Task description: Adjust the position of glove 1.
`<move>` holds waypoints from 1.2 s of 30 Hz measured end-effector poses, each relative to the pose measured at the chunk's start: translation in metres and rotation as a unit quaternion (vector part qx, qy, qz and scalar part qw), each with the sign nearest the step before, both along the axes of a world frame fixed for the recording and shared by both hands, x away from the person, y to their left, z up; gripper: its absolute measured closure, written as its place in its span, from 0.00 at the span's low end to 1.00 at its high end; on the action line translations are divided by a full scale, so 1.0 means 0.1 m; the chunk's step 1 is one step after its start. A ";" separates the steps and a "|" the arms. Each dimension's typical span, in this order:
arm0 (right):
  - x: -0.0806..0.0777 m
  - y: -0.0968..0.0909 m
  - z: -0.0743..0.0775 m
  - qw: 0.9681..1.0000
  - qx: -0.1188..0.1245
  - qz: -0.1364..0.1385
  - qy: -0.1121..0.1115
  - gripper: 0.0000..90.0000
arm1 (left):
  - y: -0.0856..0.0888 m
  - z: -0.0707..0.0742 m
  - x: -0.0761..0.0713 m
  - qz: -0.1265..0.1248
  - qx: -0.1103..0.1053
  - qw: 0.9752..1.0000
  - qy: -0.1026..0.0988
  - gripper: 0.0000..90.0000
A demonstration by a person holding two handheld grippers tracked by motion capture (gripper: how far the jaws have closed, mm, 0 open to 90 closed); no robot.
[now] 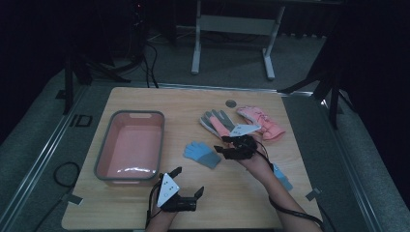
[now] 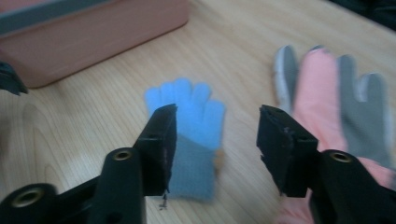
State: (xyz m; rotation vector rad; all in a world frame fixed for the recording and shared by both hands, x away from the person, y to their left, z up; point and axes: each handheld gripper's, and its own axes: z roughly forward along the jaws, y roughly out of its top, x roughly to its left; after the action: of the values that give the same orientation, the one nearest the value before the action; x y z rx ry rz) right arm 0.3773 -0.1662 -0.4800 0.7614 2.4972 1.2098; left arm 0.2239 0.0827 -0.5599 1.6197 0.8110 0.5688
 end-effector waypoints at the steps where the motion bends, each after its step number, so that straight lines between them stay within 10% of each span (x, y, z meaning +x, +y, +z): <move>1: 0.00 0.00 0.00 1.000 0.000 0.000 0.000 0.53 | 0.00 0.00 0.00 0.000 0.000 1.000 0.000 0.00; 24: 0.22 0.51 -0.69 0.996 -0.050 0.046 0.049 0.69 | 0.01 0.00 0.02 0.002 -0.008 1.000 0.006 0.00; 36: 0.11 0.55 -0.76 0.999 -0.014 0.003 0.043 0.92 | -0.01 0.00 0.01 0.002 -0.003 1.000 0.003 0.00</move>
State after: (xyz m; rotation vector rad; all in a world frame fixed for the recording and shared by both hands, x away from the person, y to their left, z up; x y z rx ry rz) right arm 0.3881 -0.1114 -0.5564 0.8162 2.5807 1.1637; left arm 0.2253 0.0820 -0.5599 1.6151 0.8198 0.5638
